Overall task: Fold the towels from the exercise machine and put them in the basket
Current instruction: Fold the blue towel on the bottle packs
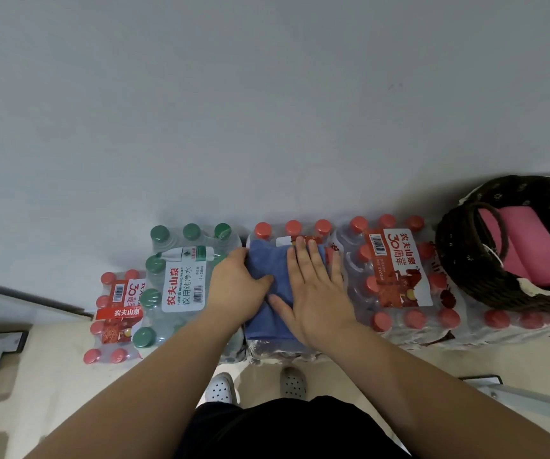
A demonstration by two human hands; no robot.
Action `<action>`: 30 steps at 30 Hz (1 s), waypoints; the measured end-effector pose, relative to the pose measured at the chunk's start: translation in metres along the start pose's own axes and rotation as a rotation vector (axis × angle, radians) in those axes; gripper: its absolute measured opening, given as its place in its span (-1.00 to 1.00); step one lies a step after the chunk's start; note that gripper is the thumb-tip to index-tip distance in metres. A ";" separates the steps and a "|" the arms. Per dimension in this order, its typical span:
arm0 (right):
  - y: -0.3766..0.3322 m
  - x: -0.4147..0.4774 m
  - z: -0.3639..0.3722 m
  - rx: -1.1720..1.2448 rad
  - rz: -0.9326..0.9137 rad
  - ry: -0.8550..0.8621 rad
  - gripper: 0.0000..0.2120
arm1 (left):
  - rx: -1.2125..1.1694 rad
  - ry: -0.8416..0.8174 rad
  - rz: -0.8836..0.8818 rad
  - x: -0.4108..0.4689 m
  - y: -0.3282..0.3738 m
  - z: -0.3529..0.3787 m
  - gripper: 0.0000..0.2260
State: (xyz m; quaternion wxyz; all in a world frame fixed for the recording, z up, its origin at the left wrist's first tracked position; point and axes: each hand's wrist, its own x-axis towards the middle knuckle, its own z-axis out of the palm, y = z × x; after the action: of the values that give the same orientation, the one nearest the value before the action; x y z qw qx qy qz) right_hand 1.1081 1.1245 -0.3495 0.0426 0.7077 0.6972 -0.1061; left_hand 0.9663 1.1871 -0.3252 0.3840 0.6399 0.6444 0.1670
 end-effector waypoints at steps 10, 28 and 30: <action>0.014 -0.014 0.005 0.021 -0.096 -0.069 -0.19 | 0.104 0.024 0.032 0.016 0.008 -0.021 -0.76; 0.044 -0.019 -0.020 1.139 -0.019 -0.156 -0.16 | 0.498 0.127 0.511 -0.020 0.044 0.042 -0.67; 0.050 -0.020 -0.024 1.034 -0.064 -0.179 -0.25 | 0.596 0.066 0.488 -0.022 0.041 0.053 -0.47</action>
State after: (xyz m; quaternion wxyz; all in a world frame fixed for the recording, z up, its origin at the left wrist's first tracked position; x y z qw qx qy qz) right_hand 1.1602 1.1084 -0.3266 -0.2560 0.6027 0.5687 -0.4977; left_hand 1.0297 1.1570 -0.3244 0.1094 0.8524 0.5052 0.0794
